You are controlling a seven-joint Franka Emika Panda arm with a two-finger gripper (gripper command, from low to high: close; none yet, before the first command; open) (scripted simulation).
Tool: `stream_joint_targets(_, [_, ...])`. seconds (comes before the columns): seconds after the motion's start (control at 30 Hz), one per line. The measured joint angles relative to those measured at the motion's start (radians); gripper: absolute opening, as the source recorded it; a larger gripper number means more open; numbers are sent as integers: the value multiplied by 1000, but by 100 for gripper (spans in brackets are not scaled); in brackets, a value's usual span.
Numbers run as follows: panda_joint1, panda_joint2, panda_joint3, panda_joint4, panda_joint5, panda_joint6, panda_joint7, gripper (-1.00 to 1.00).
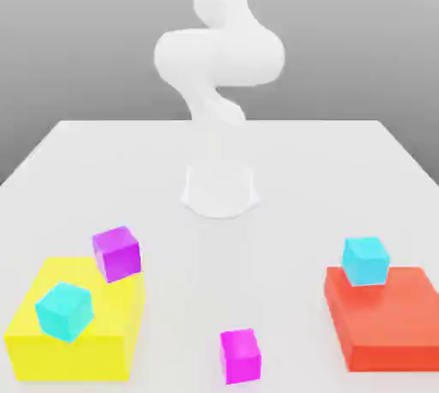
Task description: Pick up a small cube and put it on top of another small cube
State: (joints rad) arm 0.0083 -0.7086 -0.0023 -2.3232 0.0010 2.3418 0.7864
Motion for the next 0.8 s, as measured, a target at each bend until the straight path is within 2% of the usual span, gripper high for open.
stream_joint_targets(0.8, [49, 876, 6, -223, 0, 400, -124, 0])
